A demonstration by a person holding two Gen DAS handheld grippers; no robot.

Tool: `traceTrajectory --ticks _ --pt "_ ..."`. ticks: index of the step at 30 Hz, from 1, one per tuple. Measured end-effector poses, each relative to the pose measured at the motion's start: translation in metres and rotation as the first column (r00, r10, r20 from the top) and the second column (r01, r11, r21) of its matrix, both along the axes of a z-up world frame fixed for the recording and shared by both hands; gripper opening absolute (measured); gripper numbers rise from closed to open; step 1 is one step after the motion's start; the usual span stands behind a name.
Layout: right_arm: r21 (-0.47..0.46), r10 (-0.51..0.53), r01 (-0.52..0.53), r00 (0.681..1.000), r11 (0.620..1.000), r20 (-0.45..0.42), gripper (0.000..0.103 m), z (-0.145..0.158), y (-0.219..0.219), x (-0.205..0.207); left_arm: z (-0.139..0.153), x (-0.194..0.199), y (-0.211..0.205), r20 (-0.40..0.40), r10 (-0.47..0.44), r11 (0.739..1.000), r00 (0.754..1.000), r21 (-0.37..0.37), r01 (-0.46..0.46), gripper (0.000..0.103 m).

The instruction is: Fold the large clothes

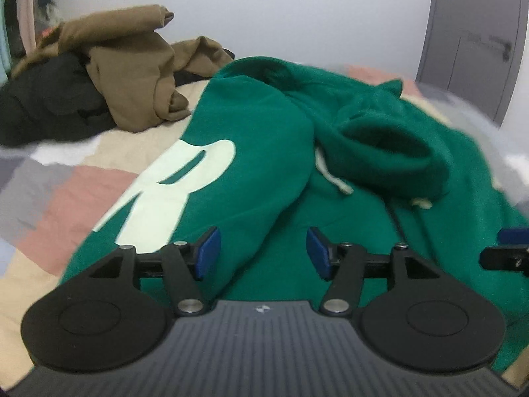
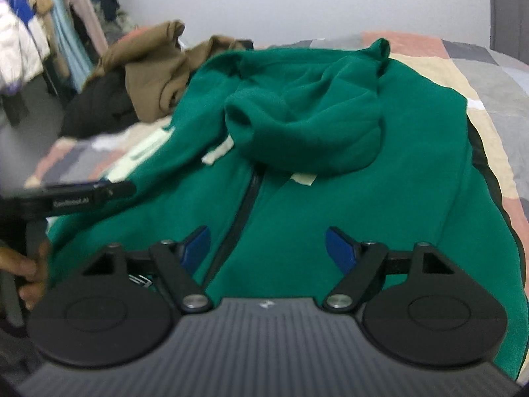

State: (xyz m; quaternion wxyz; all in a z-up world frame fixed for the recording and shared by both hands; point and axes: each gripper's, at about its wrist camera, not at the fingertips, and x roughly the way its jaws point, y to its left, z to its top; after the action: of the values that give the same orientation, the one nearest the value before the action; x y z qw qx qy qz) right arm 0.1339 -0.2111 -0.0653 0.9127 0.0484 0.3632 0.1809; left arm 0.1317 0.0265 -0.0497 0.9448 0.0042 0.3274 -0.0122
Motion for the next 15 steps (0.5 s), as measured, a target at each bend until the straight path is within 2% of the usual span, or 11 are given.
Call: traceTrajectory --ticks 4,8,12,14,15 --pt "-0.024 0.069 -0.070 0.997 0.997 -0.026 0.078 -0.012 0.014 0.000 -0.007 0.004 0.000 -0.010 0.021 0.997 1.000 0.078 -0.020 0.064" --pt "-0.115 0.154 -0.155 0.988 0.981 -0.013 0.078 -0.020 0.033 -0.004 -0.013 0.010 -0.002 -0.006 0.060 0.985 0.998 0.164 -0.059 0.065" --pt "-0.233 0.125 -0.121 0.992 0.965 0.002 0.074 -0.030 0.039 -0.006 -0.021 0.017 0.004 -0.011 0.125 0.966 0.992 0.230 -0.119 0.065" --pt "-0.221 0.104 -0.109 0.994 0.969 -0.034 0.054 -0.035 0.031 -0.002 -0.023 0.022 0.013 -0.017 0.158 0.966 0.987 0.211 -0.151 0.065" --pt "-0.203 0.096 -0.106 0.994 0.974 -0.057 0.050 -0.038 0.027 -0.001 -0.024 0.024 0.017 -0.020 0.174 0.967 0.985 0.194 -0.167 0.065"
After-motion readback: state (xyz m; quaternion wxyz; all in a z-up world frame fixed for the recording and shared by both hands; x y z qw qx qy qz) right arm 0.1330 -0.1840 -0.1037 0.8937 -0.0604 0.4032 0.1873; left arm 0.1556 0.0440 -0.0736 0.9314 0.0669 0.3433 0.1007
